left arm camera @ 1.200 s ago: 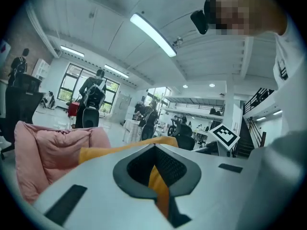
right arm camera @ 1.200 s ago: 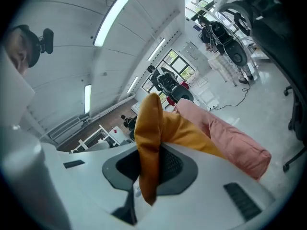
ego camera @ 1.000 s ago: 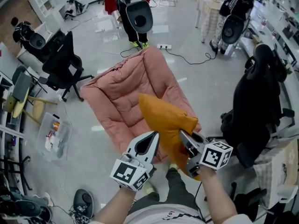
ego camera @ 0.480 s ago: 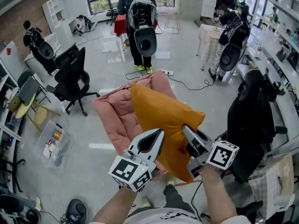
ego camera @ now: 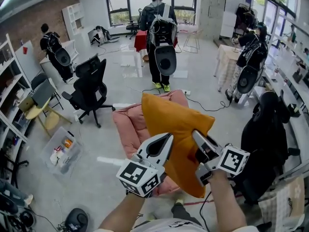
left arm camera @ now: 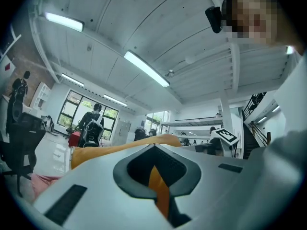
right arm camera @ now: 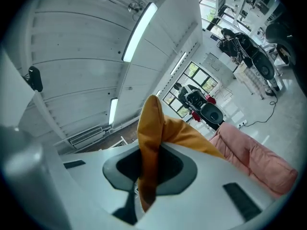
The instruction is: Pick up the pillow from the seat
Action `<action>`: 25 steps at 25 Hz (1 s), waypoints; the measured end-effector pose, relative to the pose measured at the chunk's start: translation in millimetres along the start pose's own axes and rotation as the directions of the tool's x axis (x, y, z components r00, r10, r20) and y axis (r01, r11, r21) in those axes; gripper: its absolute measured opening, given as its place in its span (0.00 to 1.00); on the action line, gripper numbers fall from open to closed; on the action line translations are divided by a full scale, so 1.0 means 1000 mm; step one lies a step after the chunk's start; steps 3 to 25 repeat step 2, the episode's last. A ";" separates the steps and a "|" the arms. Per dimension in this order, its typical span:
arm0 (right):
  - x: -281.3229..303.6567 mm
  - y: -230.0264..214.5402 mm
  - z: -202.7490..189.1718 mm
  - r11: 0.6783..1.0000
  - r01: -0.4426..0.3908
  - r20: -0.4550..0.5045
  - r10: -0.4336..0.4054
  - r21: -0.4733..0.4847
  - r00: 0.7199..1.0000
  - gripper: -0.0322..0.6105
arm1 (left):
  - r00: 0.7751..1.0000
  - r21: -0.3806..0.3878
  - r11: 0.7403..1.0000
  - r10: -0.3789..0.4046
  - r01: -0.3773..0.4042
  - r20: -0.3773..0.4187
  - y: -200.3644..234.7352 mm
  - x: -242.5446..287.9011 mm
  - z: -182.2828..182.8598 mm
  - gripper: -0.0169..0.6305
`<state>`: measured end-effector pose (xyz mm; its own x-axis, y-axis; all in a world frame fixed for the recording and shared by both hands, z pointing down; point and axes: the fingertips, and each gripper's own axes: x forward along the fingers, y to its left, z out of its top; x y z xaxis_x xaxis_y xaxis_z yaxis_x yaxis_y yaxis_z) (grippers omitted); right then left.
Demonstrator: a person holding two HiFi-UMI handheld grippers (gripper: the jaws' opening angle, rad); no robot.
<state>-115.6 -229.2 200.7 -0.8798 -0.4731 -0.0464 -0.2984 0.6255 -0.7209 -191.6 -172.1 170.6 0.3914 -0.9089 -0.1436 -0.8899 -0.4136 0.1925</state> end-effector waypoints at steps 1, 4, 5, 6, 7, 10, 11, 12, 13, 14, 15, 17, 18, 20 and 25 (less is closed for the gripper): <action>-0.002 0.004 -0.001 1.000 -0.001 0.003 0.001 0.007 1.000 0.15 | 1.000 0.000 1.000 -0.001 0.001 -0.001 0.000 -0.003 0.001 0.04; -0.004 0.007 -0.003 1.000 -0.002 0.006 0.002 0.013 1.000 0.15 | 1.000 0.000 1.000 -0.002 0.002 -0.001 -0.001 -0.006 0.001 0.04; -0.004 0.007 -0.003 1.000 -0.002 0.006 0.002 0.013 1.000 0.15 | 1.000 0.000 1.000 -0.002 0.002 -0.001 -0.001 -0.006 0.001 0.04; -0.004 0.007 -0.003 1.000 -0.002 0.006 0.002 0.013 1.000 0.15 | 1.000 0.000 1.000 -0.002 0.002 -0.001 -0.001 -0.006 0.001 0.04; -0.004 0.007 -0.003 1.000 -0.002 0.006 0.002 0.013 1.000 0.15 | 1.000 0.000 1.000 -0.002 0.002 -0.001 -0.001 -0.006 0.001 0.04; -0.004 0.007 -0.003 1.000 -0.002 0.006 0.002 0.013 1.000 0.15 | 1.000 0.000 1.000 -0.002 0.002 -0.001 -0.001 -0.006 0.001 0.04; -0.004 0.007 -0.003 1.000 -0.002 0.006 0.002 0.013 1.000 0.15 | 1.000 0.000 1.000 -0.002 0.002 -0.001 -0.001 -0.006 0.001 0.04; -0.004 0.007 -0.003 1.000 -0.002 0.006 0.002 0.013 1.000 0.15 | 1.000 0.000 1.000 -0.002 0.002 -0.001 -0.001 -0.006 0.001 0.04; -0.004 0.007 -0.003 1.000 -0.002 0.006 0.002 0.013 1.000 0.15 | 1.000 0.000 1.000 -0.002 0.002 -0.001 -0.001 -0.006 0.001 0.04; -0.004 0.007 -0.003 1.000 -0.002 0.006 0.002 0.013 1.000 0.15 | 1.000 0.000 1.000 -0.002 0.002 -0.001 -0.001 -0.006 0.001 0.04; -0.004 0.007 -0.003 1.000 -0.002 0.006 0.002 0.013 1.000 0.15 | 1.000 0.000 1.000 -0.002 0.002 -0.001 -0.001 -0.006 0.001 0.04; -0.004 0.007 -0.003 1.000 -0.002 0.006 0.002 0.013 1.000 0.15 | 1.000 0.000 1.000 -0.002 0.002 -0.001 -0.001 -0.006 0.001 0.04; -0.004 0.007 -0.003 1.000 -0.002 0.006 0.002 0.013 1.000 0.15 | 1.000 0.000 1.000 -0.002 0.002 -0.001 -0.001 -0.006 0.001 0.04; -0.004 0.007 -0.003 1.000 -0.002 0.006 0.002 0.013 1.000 0.15 | 1.000 0.000 1.000 -0.002 0.002 -0.001 -0.001 -0.006 0.001 0.04; -0.004 0.007 -0.003 1.000 -0.002 0.006 0.002 0.013 1.000 0.15 | 1.000 0.000 1.000 -0.002 0.002 -0.001 -0.001 -0.006 0.001 0.04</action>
